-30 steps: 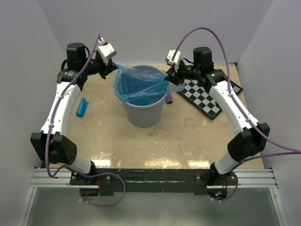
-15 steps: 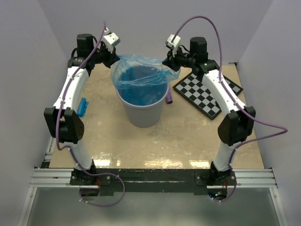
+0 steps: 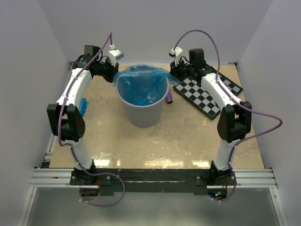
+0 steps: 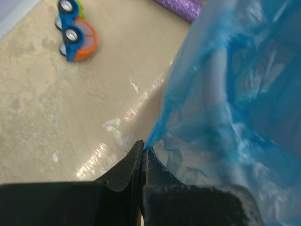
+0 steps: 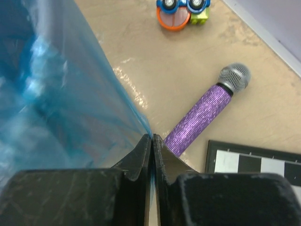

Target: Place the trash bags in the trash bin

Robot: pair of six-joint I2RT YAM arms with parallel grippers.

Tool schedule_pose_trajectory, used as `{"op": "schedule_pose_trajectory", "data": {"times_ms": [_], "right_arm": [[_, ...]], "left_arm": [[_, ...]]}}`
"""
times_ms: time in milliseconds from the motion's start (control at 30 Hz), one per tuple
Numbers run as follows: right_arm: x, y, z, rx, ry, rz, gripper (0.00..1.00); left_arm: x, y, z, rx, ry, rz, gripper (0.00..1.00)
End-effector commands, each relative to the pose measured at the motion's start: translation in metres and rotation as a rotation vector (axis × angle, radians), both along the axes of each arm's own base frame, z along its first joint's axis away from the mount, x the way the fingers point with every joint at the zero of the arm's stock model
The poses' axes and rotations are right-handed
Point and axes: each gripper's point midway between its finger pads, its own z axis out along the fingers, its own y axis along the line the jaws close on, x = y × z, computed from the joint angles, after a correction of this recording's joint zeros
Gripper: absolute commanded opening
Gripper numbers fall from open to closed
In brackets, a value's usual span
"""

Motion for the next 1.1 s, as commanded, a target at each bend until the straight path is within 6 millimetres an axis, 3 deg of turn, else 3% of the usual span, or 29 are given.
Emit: {"op": "schedule_pose_trajectory", "data": {"times_ms": [0,67,167,267,367,467,567,700,900,1067], "right_arm": [[-0.029,-0.013,0.016,0.000,0.022,-0.003,0.09],[-0.033,-0.019,0.020,-0.002,0.018,-0.022,0.12],[-0.025,-0.039,0.042,-0.013,-0.044,-0.093,0.26],[-0.015,-0.068,0.072,-0.007,-0.118,-0.163,0.39],[-0.021,-0.084,0.092,-0.011,-0.191,-0.124,0.45],[-0.047,-0.074,0.101,-0.041,-0.291,0.061,0.49],[-0.075,-0.062,0.107,-0.069,-0.432,0.232,0.60],[-0.083,-0.047,0.113,-0.081,-0.532,0.284,0.64],[-0.070,-0.021,0.104,-0.111,-0.560,0.331,0.63],[-0.062,0.000,0.084,-0.153,-0.539,0.389,0.56]], "left_arm": [[-0.047,0.026,0.012,0.018,0.057,0.000,0.00],[-0.056,0.033,0.013,0.016,0.074,0.012,0.00],[-0.054,0.069,0.024,0.018,0.053,0.107,0.26],[-0.051,0.094,0.052,0.026,-0.044,0.170,0.42],[-0.058,0.097,0.081,0.058,-0.186,0.122,0.52],[-0.074,0.078,0.109,0.033,-0.326,-0.001,0.60],[-0.088,0.045,0.132,0.029,-0.459,-0.113,0.64],[-0.099,-0.005,0.141,0.125,-0.618,-0.256,0.66],[-0.087,-0.036,0.129,0.205,-0.661,-0.319,0.66],[-0.086,-0.051,0.109,0.278,-0.631,-0.404,0.60]]}}
